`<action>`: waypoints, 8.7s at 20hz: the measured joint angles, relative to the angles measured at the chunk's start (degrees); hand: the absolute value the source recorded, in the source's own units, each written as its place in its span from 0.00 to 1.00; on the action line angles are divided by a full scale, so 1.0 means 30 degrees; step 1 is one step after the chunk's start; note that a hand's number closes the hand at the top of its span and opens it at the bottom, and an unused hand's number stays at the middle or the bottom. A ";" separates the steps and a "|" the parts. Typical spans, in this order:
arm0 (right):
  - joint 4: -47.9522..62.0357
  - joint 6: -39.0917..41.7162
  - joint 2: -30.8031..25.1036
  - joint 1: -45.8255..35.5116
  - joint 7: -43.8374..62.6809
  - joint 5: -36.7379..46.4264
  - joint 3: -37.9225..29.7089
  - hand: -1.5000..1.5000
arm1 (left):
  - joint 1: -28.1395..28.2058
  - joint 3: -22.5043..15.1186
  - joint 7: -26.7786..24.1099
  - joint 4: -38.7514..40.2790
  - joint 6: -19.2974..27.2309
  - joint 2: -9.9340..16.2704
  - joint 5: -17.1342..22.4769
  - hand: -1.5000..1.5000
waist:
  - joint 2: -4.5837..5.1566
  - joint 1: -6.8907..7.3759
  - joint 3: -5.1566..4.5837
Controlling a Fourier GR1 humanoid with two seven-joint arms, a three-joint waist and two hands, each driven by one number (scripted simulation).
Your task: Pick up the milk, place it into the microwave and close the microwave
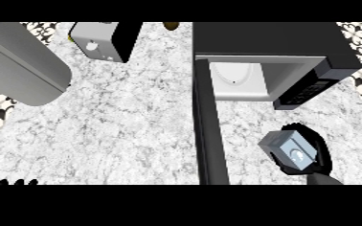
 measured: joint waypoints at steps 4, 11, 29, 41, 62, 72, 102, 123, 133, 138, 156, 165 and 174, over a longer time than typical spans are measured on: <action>-0.2027 -0.0199 0.0314 0.0270 0.0939 0.0011 0.0855 1.00 | 0.0095 0.0109 -0.0488 0.0376 -0.0075 -0.0128 -0.0068 0.00 | -0.0028 -0.0100 -0.0019; -0.8276 -0.0312 0.0804 0.3358 0.3365 -0.0130 0.2541 1.00 | 0.0250 0.0509 -0.0766 0.0616 -0.0413 -0.0096 0.0252 0.00 | -0.0061 -0.0278 -0.0035; -1.9583 -0.6338 0.3919 0.6345 1.0837 0.0517 0.6686 1.00 | 0.1346 0.3015 -0.1519 0.0821 -0.2390 0.0292 0.2442 0.00 | -0.0011 -0.0079 -0.0021; -1.3811 -1.1498 0.4001 -0.0424 1.2097 0.2720 0.5259 1.00 | 0.0422 0.4953 -0.1063 0.1771 -0.3432 0.0739 0.3543 0.00 | 0.0066 0.0089 -0.0014; 0.3996 -1.1822 0.2581 -1.0335 0.2231 0.3052 0.0203 1.00 | -0.1885 0.6776 -0.0063 0.3686 -0.4872 0.0558 0.4035 0.00 | 0.0207 0.0465 0.0014; 0.7829 -1.6855 0.1720 -1.3937 0.1383 0.5731 0.0819 1.00 | -0.2441 0.6919 -0.0012 0.4016 -0.5227 0.0438 0.3933 0.00 | 0.0387 0.0869 0.0024; 1.2015 -2.1490 -0.0847 -1.5202 0.2292 0.6758 -0.0462 0.00 | -0.4911 0.6810 0.0558 0.5701 -0.5578 0.0636 0.3325 0.00 | 0.1037 0.1977 0.0073; 1.2300 -2.2603 0.0066 -1.5734 0.2694 0.8044 0.0378 0.00 | -0.6691 0.7094 0.0454 0.7432 -0.5603 0.0909 0.2967 0.00 | 0.1055 0.2119 0.0070; 1.2191 -2.2294 0.0471 -1.5594 0.2499 0.8116 0.0289 0.00 | -0.6448 0.6885 -0.0052 0.7650 -0.5686 0.0534 0.2533 0.00 | 0.0860 0.1788 0.0058; 1.1863 -2.1753 0.0499 -1.5197 0.1932 0.7792 -0.0089 0.00 | -0.6098 0.6695 -0.0268 0.7427 -0.5590 0.0240 0.2115 0.00 | 0.0748 0.1569 0.0065; 1.0502 -1.5128 0.0993 -1.2224 -0.1712 0.5814 -0.1655 0.00 | -0.3951 0.5757 -0.0320 0.5556 -0.5686 -0.0879 0.0925 0.00 | 0.0200 0.0533 -0.0003; 0.9274 -1.1120 0.2564 -0.9458 -0.2935 0.5168 -0.1307 0.00 | -0.3051 0.3991 -0.0391 0.5129 -0.7545 -0.0723 0.0662 0.00 | -0.0045 -0.0198 -0.0017; 0.5284 -0.7671 0.3180 -0.4997 -0.3124 0.4659 -0.0123 0.00 | -0.3729 0.2299 0.0505 0.4645 -0.8277 -0.0624 -0.0155 0.00 | -0.0165 -0.0686 -0.0041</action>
